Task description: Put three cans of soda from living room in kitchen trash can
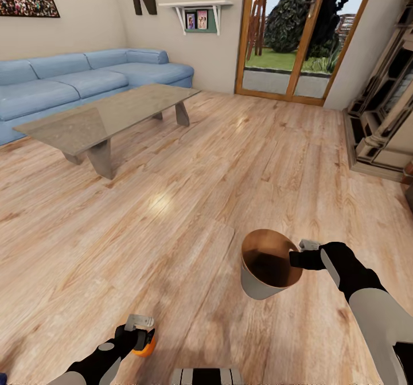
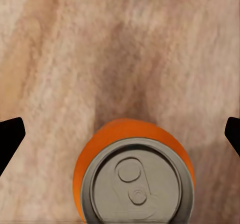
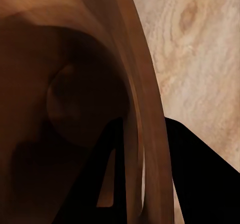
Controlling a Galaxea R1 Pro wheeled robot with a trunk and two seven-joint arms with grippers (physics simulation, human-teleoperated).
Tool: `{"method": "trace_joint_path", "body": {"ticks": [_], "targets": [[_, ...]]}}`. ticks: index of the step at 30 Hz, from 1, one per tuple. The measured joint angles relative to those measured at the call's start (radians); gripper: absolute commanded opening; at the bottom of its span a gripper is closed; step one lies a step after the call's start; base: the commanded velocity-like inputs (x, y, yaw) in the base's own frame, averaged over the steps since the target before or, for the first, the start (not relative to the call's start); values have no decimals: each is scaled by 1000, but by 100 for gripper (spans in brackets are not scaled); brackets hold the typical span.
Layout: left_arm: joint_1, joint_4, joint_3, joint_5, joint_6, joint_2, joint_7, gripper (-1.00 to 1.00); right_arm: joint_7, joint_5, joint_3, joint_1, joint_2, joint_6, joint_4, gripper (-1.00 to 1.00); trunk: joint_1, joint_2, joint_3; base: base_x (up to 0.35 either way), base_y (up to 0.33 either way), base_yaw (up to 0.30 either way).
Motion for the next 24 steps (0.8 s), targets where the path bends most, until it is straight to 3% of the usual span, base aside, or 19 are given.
{"method": "trace_joint_path", "body": {"ticks": [14, 24], "targets": [[0, 0, 0, -1, 1, 0, 0, 100, 0, 0, 0, 0, -1, 0, 0, -100, 6, -3, -54, 0, 0, 0], [0, -1, 0, 1, 2, 0, -1, 100, 0, 0, 0, 0, 0, 0, 0, -100, 6, -3, -54, 0, 0, 0]]}}
